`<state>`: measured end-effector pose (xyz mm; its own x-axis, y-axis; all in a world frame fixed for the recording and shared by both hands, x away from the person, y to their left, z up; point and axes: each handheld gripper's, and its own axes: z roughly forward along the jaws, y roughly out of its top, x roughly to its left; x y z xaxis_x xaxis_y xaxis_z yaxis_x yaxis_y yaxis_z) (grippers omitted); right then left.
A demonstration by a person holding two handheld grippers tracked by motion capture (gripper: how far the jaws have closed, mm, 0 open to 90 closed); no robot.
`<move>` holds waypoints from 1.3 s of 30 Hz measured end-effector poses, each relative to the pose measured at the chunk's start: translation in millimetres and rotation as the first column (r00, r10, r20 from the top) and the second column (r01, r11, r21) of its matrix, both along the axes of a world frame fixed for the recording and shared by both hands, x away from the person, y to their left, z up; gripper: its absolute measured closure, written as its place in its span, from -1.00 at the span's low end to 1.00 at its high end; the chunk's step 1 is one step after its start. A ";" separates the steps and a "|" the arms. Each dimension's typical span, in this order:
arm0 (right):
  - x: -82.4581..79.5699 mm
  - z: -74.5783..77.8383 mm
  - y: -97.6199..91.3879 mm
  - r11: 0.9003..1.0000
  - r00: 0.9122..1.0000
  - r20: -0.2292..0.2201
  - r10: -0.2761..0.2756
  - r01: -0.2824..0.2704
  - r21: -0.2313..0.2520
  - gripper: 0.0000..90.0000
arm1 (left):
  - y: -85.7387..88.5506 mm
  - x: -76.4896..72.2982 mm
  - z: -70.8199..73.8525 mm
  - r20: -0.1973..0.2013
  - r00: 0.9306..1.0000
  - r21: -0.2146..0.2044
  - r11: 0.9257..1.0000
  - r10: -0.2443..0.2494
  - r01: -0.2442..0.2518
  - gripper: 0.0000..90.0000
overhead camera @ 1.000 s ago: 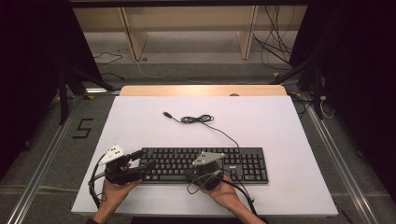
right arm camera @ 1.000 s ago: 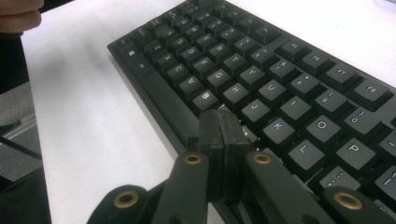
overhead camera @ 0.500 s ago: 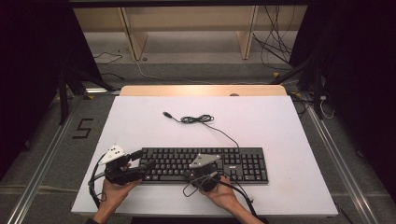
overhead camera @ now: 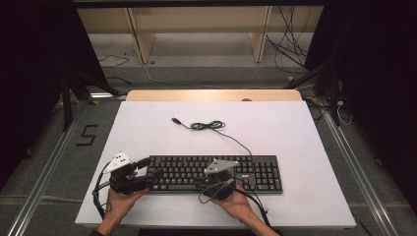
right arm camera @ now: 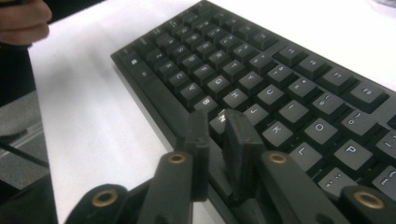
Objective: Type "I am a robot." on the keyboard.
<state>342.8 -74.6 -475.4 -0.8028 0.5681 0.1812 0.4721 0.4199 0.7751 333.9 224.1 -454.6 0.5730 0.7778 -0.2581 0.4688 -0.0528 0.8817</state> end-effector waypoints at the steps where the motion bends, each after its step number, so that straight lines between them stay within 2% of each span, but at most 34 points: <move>1: 0.0 0.7 -0.8 1.000 1.000 0.000 -0.001 0.001 0.004 0.75 | 0.0 0.0 0.1 0.001 1.000 0.002 1.000 -0.001 0.001 -0.38; 11: 1.4 7.7 -9.2 0.999 1.000 0.006 -0.023 0.022 0.041 0.53 | 0.3 0.4 -0.3 -0.002 1.000 0.000 1.000 0.000 0.000 -0.38; 23: 6.2 14.9 -18.7 0.995 0.997 0.013 -0.073 0.072 0.074 -0.02 | 0.6 1.4 -0.9 -0.010 1.000 0.004 1.000 0.002 -0.002 -0.38; 31: 2.9 19.0 -26.1 0.993 0.996 0.027 -0.079 0.077 0.090 -0.12 | -4.8 5.7 -3.2 -0.026 1.000 0.014 1.000 -0.005 0.005 -0.37; 34: 0.2 22.7 -32.2 0.991 0.996 0.041 -0.085 0.080 0.104 -0.15 | -10.0 9.7 -5.7 -0.041 0.999 0.039 0.999 -0.013 0.015 -0.31; 39: -2.0 27.0 -38.5 0.989 0.994 0.050 -0.097 0.090 0.120 -0.19 | -16.8 12.1 -5.7 -0.040 0.999 0.057 0.998 -0.032 0.034 -0.12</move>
<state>340.8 -113.1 -448.3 -0.7576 0.6188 0.2078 0.4603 0.2807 0.8422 346.0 207.3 -460.3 0.5892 0.7727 -0.2362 0.4998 -0.1188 0.8579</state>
